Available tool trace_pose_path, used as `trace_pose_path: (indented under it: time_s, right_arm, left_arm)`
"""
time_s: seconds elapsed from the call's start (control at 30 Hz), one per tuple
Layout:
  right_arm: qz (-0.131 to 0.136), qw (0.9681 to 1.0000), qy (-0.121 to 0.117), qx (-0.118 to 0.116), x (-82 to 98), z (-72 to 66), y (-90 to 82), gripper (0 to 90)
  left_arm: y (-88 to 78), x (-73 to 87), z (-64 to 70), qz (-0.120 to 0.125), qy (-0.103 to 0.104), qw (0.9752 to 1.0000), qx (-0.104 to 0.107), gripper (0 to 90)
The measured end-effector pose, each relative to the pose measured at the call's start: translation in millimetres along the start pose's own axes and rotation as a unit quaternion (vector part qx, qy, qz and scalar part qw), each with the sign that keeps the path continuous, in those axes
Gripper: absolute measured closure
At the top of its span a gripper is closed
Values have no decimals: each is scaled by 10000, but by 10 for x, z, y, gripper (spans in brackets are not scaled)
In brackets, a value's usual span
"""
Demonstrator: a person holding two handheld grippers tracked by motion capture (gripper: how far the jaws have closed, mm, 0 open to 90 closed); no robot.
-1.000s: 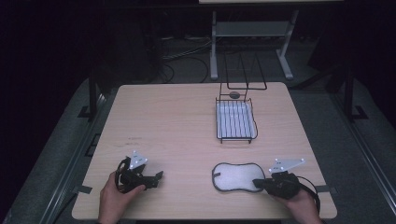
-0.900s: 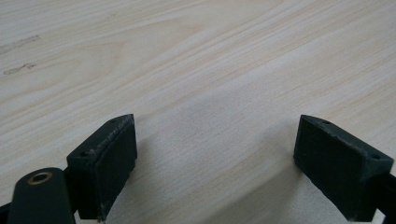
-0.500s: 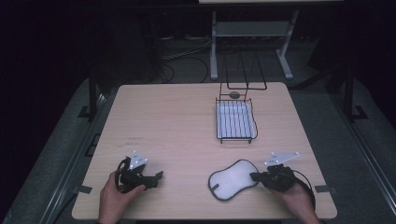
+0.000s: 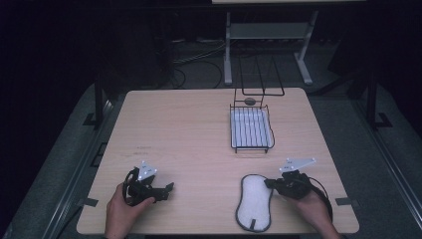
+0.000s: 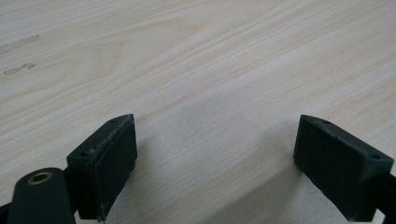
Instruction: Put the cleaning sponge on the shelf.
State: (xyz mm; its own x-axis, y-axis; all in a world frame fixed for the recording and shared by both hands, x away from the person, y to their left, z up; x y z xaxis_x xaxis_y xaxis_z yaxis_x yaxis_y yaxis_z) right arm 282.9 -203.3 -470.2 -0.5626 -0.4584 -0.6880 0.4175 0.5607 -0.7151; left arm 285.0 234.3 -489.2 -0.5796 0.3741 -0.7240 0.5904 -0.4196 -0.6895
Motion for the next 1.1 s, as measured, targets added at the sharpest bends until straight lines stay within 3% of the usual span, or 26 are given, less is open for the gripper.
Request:
trace_pose_path:
  time_s: [0.23, 0.27, 0.4, 0.57, 0.83, 1.1]
  right_arm:
    - [239, 9995, -58, -183, -33, -132, -95, 900]
    - [250, 9993, -122, -267, -25, -220, -112, 900]
    - [164, 9989, -173, -409, 31, -357, -115, 900]
    - [38, 9987, -218, -466, 81, -409, -79, 900]
    - [-63, 9992, -189, -343, 55, -332, -4, 900]
    - [-32, 9998, -142, -160, -79, -111, 103, 900]
  left_arm:
    - [0, 0, 0, -2, 2, 10000, 1, 126]
    - [0, 0, 0, -1, 1, 10000, 1, 126]
    - [0, 0, 0, 0, 0, 10000, 0, 126]
    - [-1, 0, -1, -3, 4, 10000, 0, 126]
    - [-1, 0, 0, -3, 3, 10000, -1, 126]
    - [1, 0, 0, 3, -3, 10000, 0, 126]
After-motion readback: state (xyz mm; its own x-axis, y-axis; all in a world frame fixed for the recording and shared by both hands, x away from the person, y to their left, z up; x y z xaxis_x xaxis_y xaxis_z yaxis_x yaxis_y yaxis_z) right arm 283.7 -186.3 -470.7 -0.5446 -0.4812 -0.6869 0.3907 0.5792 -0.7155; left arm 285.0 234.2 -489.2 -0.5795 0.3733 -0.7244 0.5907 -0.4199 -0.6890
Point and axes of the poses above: each handheld gripper's, and its own axes: y roughly forward along the jaws, x roughly out of its underside, z roughly to its right, the point moved 2 cm from there along y, roughly forward along the jaws, and after that the axes turned 3 degrees about x, right-handed, at the moved point
